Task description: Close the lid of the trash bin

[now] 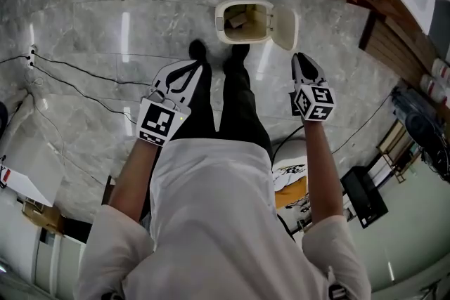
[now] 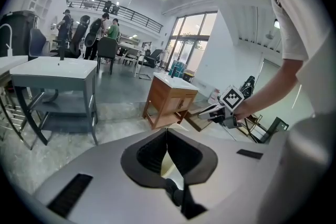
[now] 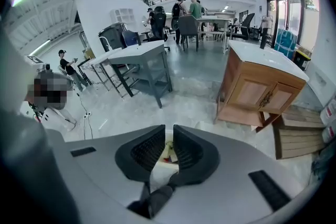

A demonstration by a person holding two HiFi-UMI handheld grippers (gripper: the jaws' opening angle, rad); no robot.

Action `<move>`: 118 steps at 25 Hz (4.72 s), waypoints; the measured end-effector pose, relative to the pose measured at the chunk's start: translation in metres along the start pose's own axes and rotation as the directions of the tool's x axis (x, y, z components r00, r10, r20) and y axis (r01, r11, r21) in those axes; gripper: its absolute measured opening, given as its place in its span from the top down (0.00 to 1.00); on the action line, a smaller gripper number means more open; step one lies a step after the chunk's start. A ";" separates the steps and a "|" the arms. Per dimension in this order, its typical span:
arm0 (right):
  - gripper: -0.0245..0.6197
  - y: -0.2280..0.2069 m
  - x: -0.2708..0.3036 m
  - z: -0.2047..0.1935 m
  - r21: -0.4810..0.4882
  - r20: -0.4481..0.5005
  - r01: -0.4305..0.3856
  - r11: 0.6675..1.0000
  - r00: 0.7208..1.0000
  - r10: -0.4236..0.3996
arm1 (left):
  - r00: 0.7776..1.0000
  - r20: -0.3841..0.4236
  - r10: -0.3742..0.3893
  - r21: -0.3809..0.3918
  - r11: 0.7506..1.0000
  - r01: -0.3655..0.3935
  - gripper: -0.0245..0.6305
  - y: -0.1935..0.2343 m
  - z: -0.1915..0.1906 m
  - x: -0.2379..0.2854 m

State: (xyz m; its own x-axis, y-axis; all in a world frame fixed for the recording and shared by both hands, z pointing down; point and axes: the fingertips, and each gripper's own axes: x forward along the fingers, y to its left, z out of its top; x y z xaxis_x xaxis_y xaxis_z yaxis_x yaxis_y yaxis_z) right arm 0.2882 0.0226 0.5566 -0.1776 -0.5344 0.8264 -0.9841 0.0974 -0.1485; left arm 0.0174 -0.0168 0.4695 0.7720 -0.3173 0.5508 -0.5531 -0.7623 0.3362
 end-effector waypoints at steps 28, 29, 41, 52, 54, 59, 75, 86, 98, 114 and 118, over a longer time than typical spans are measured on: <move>0.69 -0.091 0.116 -0.091 0.005 -0.244 -0.062 0.998 0.968 0.061 | 0.997 -0.034 0.074 -0.127 0.989 -0.078 0.93 -0.016 -0.056 0.065; 0.69 -0.090 0.117 -0.092 0.004 -0.244 -0.065 0.998 0.968 0.064 | 0.996 -0.034 0.076 -0.132 0.988 -0.080 0.93 -0.016 -0.059 0.065; 0.68 -0.037 0.126 -0.092 -0.075 -0.227 -0.161 0.984 0.964 0.140 | 0.993 -0.028 0.114 -0.200 0.973 -0.117 0.93 -0.008 -0.083 0.065; 0.68 0.018 0.153 -0.099 -0.131 -0.287 -0.248 0.960 0.936 0.203 | 0.987 -0.026 0.157 -0.239 0.958 -0.158 0.93 0.015 -0.108 0.057; 0.68 0.026 0.160 -0.101 -0.138 -0.301 -0.263 0.955 0.930 0.213 | 0.986 -0.026 0.165 -0.243 0.956 -0.166 0.93 0.020 -0.112 0.056; 0.68 0.043 0.175 -0.108 -0.159 -0.342 -0.293 0.943 0.912 0.226 | 0.983 -0.016 0.183 -0.234 0.955 -0.181 0.93 0.029 -0.119 0.055; 0.71 0.092 0.242 -0.145 -0.308 -0.489 -0.357 0.882 0.854 0.175 | 0.976 -0.013 0.217 -0.278 0.937 -0.211 0.93 0.053 -0.145 0.062; 0.74 0.104 0.279 -0.167 -0.353 -0.537 -0.398 0.847 0.827 0.165 | 0.972 -0.024 0.233 -0.318 0.920 -0.229 0.93 0.066 -0.165 0.061; 0.76 0.105 0.312 -0.190 -0.459 -0.565 -0.420 0.783 0.818 0.108 | 0.972 -0.041 0.231 -0.355 0.906 -0.230 0.93 0.070 -0.188 0.066; 0.83 0.101 0.315 -0.181 -0.447 -0.544 -0.373 0.813 0.835 0.084 | 0.971 -0.046 0.235 -0.342 0.910 -0.236 0.93 0.075 -0.191 0.062; 0.83 0.105 0.298 -0.158 -0.456 -0.514 -0.364 0.812 0.853 0.094 | 0.972 -0.032 0.235 -0.317 0.919 -0.233 0.93 0.070 -0.178 0.056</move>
State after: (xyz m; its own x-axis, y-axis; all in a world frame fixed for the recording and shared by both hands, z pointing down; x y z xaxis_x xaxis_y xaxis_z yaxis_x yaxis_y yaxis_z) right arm 0.1319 0.0063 0.8731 -0.2437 -0.0154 0.9697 -0.7342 0.6563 -0.1741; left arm -0.0335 0.0119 0.6600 0.6101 -0.4691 0.6386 -0.7875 -0.4480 0.4233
